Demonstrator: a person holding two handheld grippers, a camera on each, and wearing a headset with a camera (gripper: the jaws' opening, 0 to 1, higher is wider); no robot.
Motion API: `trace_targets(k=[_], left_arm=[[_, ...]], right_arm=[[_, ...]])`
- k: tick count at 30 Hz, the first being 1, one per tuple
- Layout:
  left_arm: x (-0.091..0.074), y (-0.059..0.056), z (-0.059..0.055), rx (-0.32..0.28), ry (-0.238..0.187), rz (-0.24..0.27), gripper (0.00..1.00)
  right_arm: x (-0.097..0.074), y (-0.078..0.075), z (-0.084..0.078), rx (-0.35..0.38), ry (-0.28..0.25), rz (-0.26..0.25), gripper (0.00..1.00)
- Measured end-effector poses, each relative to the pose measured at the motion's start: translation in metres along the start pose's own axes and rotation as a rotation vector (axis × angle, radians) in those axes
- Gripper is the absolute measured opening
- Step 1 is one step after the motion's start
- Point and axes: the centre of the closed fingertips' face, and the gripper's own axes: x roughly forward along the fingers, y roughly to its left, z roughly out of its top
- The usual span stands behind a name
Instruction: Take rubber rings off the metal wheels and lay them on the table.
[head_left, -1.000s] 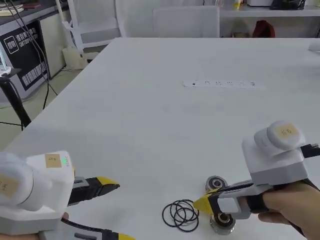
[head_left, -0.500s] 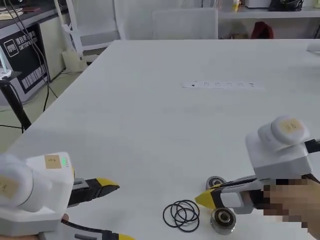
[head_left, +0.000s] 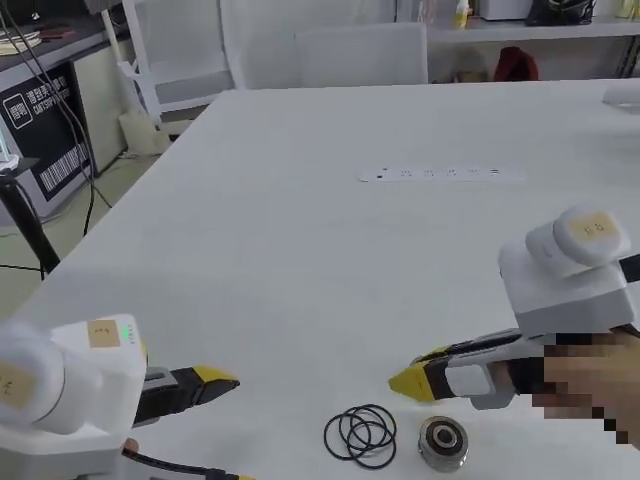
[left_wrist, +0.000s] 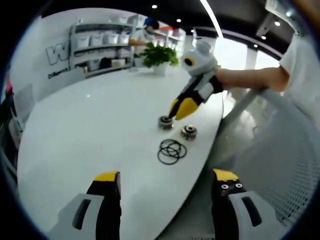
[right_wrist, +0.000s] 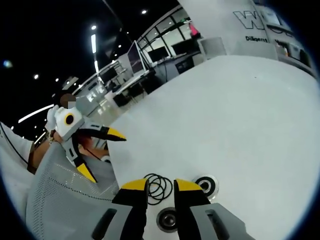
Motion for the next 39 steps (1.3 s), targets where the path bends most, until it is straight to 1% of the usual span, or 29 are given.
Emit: trace_targets(k=[2, 3, 5, 7, 10, 11, 13, 15, 17, 21, 22, 24, 27, 29, 33, 37, 39], left_arm=[[0.0, -0.001, 0.0, 0.001, 0.003, -0.003, 0.75], [-0.001, -0.002, 0.0, 0.006, 0.004, -0.006, 0.75], [-0.002, -0.002, 0.001, 0.005, 0.0, -0.002, 0.75], [-0.003, -0.001, 0.001, -0.002, -0.009, 0.002, 0.75], [-0.004, -0.002, 0.001, -0.012, -0.018, 0.001, 0.75], [-0.003, -0.002, 0.0, -0.012, -0.018, 0.001, 0.75], [-0.003, -0.003, -0.001, -0.014, -0.013, 0.001, 0.75], [-0.004, -0.003, -0.001, -0.013, -0.012, 0.003, 0.74], [-0.004, -0.004, -0.001, -0.013, -0.011, 0.004, 0.74], [-0.004, -0.003, -0.001, -0.017, -0.013, 0.009, 0.74], [-0.004, -0.003, -0.001, -0.017, -0.013, 0.008, 0.74], [-0.004, -0.003, -0.001, -0.013, -0.012, 0.008, 0.74], [-0.004, -0.004, 0.0, -0.008, -0.009, 0.009, 0.74], [-0.004, -0.004, 0.0, -0.006, -0.007, 0.014, 0.74], [-0.005, -0.002, 0.0, -0.016, -0.009, 0.026, 0.74], [-0.007, -0.001, -0.001, -0.02, -0.005, 0.036, 0.74], [-0.007, 0.0, -0.001, -0.021, -0.007, 0.043, 0.73]], right_arm=[[-0.002, 0.002, 0.0, -0.021, 0.009, 0.004, 0.19], [-0.004, 0.003, 0.001, -0.035, 0.002, 0.01, 0.2], [-0.008, 0.004, 0.003, -0.027, -0.003, 0.014, 0.23], [-0.013, 0.008, 0.011, -0.015, -0.038, 0.026, 0.27], [-0.022, 0.015, 0.025, 0.031, -0.111, 0.062, 0.35], [-0.027, 0.015, 0.026, 0.036, -0.118, 0.067, 0.37], [-0.033, 0.013, 0.025, 0.032, -0.129, 0.056, 0.41], [-0.038, 0.01, 0.023, 0.019, -0.128, 0.043, 0.44], [-0.041, 0.011, 0.021, 0.005, -0.13, 0.042, 0.49], [-0.057, 0.015, 0.024, -0.056, -0.185, 0.034, 0.63], [-0.06, 0.016, 0.024, -0.063, -0.191, 0.034, 0.66], [-0.068, 0.019, 0.021, -0.075, -0.203, 0.041, 0.69], [-0.08, 0.022, 0.014, -0.09, -0.21, 0.048, 0.7], [-0.086, 0.021, 0.009, -0.105, -0.216, 0.041, 0.72], [-0.099, 0.012, -0.01, -0.125, -0.19, 0.001, 0.74], [-0.106, 0.002, -0.031, -0.113, -0.153, -0.043, 0.76], [-0.109, 0.001, -0.036, -0.106, -0.154, -0.062, 0.76]])
